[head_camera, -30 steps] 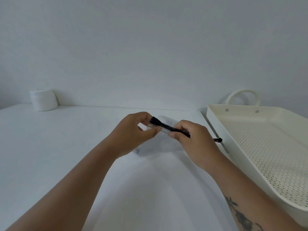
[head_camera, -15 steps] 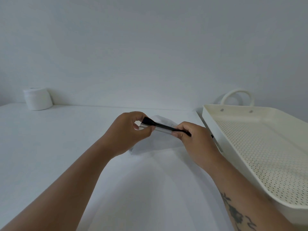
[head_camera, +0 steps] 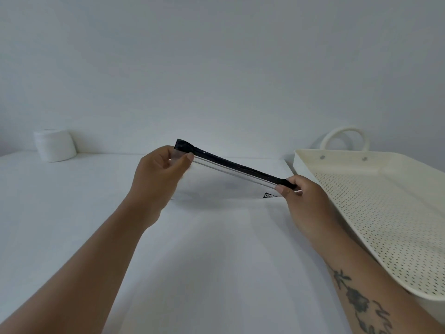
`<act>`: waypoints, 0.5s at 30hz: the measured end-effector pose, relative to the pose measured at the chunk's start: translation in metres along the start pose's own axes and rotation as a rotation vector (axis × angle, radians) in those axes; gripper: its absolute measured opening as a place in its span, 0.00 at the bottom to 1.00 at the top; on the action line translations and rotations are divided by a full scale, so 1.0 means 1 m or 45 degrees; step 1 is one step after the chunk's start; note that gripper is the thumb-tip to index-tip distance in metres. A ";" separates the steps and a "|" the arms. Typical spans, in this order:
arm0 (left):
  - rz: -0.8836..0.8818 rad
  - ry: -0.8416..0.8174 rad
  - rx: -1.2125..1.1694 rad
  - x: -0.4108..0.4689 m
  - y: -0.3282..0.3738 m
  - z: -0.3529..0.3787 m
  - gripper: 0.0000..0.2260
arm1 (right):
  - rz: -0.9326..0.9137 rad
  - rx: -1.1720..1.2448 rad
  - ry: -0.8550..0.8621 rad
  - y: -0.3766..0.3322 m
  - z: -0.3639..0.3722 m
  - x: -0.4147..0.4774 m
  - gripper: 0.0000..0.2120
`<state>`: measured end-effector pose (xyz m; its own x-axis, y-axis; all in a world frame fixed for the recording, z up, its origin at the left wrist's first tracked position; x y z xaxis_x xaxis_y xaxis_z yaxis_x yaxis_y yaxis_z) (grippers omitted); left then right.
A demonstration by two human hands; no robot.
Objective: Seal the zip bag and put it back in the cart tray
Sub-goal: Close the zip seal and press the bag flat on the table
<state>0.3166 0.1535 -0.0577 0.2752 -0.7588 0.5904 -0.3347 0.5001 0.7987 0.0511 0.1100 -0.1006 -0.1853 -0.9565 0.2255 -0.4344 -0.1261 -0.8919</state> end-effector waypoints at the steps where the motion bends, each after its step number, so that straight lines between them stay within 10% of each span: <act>1: -0.010 0.020 0.001 0.000 0.000 0.000 0.07 | 0.032 0.069 -0.013 0.000 0.000 -0.001 0.04; 5: -0.017 0.144 0.073 0.003 -0.003 -0.001 0.05 | 0.105 0.383 -0.023 -0.009 0.007 -0.007 0.01; 9: 0.355 0.350 0.600 0.000 0.013 0.000 0.28 | -0.009 0.432 -0.046 -0.019 0.010 -0.012 0.02; 15: 0.857 -0.278 1.019 -0.018 0.030 0.033 0.18 | -0.130 0.357 -0.170 -0.025 0.016 -0.016 0.03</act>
<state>0.2722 0.1680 -0.0483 -0.3280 -0.5266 0.7843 -0.8737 0.4849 -0.0398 0.0788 0.1242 -0.0880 -0.0277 -0.9589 0.2824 -0.1812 -0.2730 -0.9448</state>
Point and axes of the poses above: each hand's wrist, its own x-axis towards the middle knuckle, its own z-axis out of the palm, y = z × x, the point moved 1 cm from there along x, towards the middle knuckle, and after that the axes turned 11 degrees about z, right-handed, at the moved point
